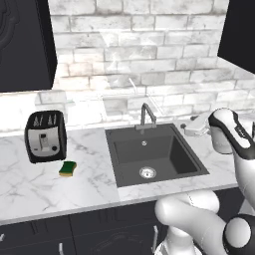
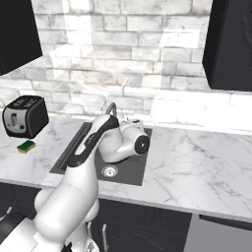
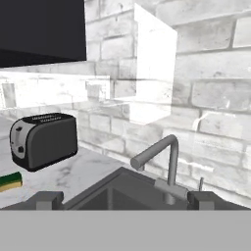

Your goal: Soak the sponge with water for a few seconds and then drop it inside the sink.

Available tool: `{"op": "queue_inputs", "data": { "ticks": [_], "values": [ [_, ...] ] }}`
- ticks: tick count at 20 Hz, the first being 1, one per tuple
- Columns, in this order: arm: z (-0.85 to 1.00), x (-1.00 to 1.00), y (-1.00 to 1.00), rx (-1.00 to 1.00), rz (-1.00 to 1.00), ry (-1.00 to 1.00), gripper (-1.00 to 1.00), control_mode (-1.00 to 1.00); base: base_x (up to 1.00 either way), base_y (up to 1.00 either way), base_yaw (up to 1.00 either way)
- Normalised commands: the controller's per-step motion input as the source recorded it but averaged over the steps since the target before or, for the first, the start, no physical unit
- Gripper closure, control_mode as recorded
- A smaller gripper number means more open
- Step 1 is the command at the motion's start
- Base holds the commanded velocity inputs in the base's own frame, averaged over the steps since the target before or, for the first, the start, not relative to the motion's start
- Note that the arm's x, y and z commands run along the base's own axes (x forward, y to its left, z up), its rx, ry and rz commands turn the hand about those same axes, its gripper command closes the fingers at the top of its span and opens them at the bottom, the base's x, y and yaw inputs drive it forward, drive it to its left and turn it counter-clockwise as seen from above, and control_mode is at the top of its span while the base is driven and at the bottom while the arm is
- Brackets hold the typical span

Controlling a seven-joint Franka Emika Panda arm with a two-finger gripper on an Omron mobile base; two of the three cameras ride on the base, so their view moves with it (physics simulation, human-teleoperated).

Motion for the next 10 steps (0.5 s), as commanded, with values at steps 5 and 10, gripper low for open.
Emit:
{"op": "queue_inputs", "data": {
  "ticks": [5,10],
  "values": [
    [-0.22,0.12,-0.01,0.00,0.00,0.05,-1.00,-1.00,0.00,0.00,0.00],
    [-0.25,0.13,0.00,0.00,0.00,0.06,-1.00,-1.00,0.00,0.00,0.00]
  ]
}}
